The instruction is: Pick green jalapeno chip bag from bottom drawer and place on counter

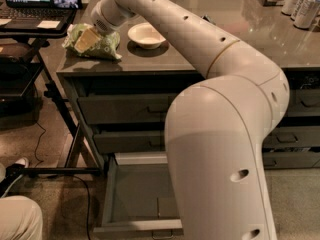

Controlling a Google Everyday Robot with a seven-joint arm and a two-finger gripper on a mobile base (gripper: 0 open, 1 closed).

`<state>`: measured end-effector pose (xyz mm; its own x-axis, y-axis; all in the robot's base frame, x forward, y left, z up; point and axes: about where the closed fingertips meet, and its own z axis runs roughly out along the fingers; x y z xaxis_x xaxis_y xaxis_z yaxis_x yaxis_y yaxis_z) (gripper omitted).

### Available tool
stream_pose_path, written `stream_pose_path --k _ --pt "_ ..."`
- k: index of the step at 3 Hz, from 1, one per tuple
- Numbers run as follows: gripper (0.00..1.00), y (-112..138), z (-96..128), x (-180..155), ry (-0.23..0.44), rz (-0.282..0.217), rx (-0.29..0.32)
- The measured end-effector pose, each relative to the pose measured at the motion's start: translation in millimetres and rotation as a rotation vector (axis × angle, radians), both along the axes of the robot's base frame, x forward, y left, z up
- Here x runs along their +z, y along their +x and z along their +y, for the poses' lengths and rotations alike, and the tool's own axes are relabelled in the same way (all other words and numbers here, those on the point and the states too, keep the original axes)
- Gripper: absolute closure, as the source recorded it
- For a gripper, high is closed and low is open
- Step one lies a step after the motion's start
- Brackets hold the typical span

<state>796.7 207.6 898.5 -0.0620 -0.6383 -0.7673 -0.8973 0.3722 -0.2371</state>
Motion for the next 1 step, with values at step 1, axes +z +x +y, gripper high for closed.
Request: stream_pose_path --k 1 --pt "0.0 -0.1 -0.1 -0.1 0.0 0.001 -0.002"
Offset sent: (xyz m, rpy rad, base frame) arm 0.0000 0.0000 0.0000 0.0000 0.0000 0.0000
